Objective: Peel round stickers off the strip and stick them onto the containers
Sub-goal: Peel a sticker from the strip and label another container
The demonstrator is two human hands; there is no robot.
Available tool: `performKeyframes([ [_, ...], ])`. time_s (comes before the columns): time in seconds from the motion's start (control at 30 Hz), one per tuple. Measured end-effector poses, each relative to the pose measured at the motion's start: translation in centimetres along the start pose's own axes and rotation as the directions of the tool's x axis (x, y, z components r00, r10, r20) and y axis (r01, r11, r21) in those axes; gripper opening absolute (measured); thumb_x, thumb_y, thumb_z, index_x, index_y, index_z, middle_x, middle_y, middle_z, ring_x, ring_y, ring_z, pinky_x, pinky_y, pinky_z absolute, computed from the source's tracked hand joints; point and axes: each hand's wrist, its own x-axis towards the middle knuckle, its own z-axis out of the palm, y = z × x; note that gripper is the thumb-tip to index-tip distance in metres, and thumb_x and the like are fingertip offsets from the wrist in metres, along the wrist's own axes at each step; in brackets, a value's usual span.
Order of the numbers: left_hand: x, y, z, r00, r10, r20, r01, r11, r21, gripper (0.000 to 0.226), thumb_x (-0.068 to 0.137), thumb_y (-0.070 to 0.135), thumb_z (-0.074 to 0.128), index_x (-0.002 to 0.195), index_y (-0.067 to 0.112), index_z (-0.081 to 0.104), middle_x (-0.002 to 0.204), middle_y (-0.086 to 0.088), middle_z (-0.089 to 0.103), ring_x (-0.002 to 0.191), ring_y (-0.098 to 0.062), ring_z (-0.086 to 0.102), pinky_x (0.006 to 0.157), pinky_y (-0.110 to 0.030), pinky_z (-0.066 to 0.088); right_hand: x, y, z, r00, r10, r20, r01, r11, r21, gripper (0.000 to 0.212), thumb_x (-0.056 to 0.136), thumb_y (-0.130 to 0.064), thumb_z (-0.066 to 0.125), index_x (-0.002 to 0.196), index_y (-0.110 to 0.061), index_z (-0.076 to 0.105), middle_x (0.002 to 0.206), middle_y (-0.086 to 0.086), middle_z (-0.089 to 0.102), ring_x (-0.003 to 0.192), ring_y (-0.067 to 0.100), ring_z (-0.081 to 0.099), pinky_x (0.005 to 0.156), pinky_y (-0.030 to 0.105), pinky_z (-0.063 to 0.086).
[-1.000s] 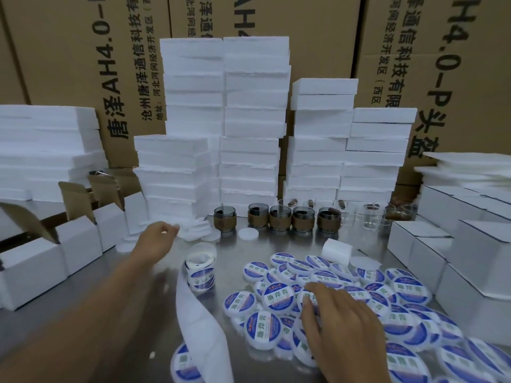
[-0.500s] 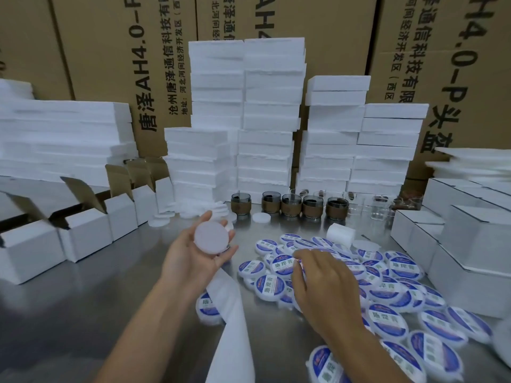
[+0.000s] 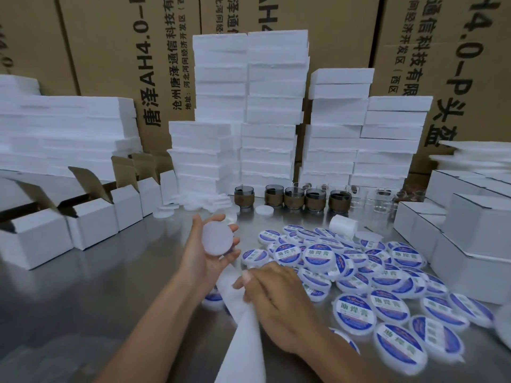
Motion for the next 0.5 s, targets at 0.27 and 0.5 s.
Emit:
performKeyframes([
  [0.27,-0.15,-0.10,0.22,0.998,-0.006,0.061,0.006,1.000,-0.011,0.041,0.095,0.045,0.041,0.083,0.018,0.068,0.082,-0.011,0.071,0.064,-0.021,0.067,0.059,-0.032,0.056,-0.02,0.39,0.37,0.976,0.214,0.039,-0.208,0.970,-0.129,0.043,0.074,-0.070,0.045,0.096,-0.034,0.056,0.078,-0.012,0.050,0.090,0.011,0.048,0.090,0.031,0.032],
  [0.5,-0.47,-0.02,0.65,0.997,-0.005,0.078,0.012,0.996,-0.087,0.034,0.096,0.038,0.044,0.084,0.011,0.060,0.075,-0.012,0.071,0.063,-0.025,0.069,0.055,-0.029,0.057,0.00,0.38,0.28,0.978,0.204,0.034,-0.198,0.972,-0.129,0.019,0.079,-0.047,0.056,0.087,-0.032,0.060,0.071,-0.015,0.051,0.085,0.008,0.049,0.089,0.031,0.035],
])
